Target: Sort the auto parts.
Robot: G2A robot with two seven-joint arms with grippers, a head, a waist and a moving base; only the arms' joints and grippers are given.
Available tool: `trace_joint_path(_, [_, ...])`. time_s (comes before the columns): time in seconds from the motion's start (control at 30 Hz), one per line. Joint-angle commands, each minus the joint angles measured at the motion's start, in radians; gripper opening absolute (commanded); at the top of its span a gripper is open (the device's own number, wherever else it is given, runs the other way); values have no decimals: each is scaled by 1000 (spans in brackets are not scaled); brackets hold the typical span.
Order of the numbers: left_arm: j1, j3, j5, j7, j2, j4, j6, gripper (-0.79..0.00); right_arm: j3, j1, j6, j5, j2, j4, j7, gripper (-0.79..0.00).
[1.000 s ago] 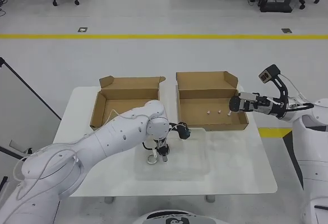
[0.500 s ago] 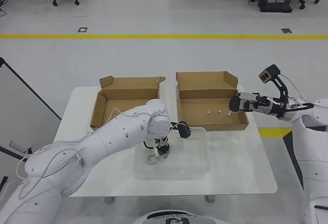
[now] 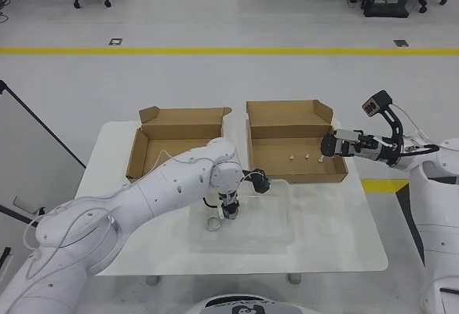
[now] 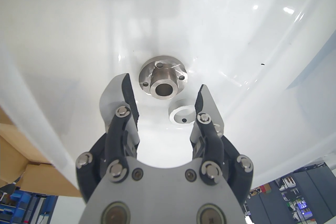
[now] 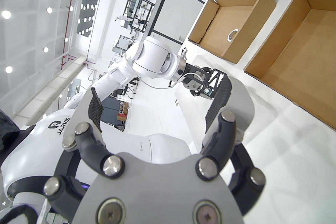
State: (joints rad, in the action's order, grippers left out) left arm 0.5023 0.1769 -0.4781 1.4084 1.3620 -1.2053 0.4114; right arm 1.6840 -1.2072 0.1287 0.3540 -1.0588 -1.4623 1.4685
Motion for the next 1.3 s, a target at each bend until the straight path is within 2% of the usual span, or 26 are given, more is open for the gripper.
trace_joint_path(0.0, [1,1,-12,5,-3,-15,-5,-259,0,0,0,0,0,0,0,0])
trace_joint_path(0.4, [24,-7,-95,13,-20,-75,-12,-234,0,0,0,0,0,0,0,0])
trace_joint_path(0.5, [29,-7,-101,18,-21,-81,-18,-252,0,0,0,0,0,0,0,0])
trace_joint_path(0.77, [35,-7,-115,29,-13,-82,-29,-376,0,0,0,0,0,0,0,0])
trace_joint_path(0.9, [40,-7,-125,31,-10,-86,-30,-409,0,0,0,0,0,0,0,0])
trace_joint_path(1.27, [57,-7,-142,24,-11,-126,-24,-431,0,0,0,0,0,0,0,0])
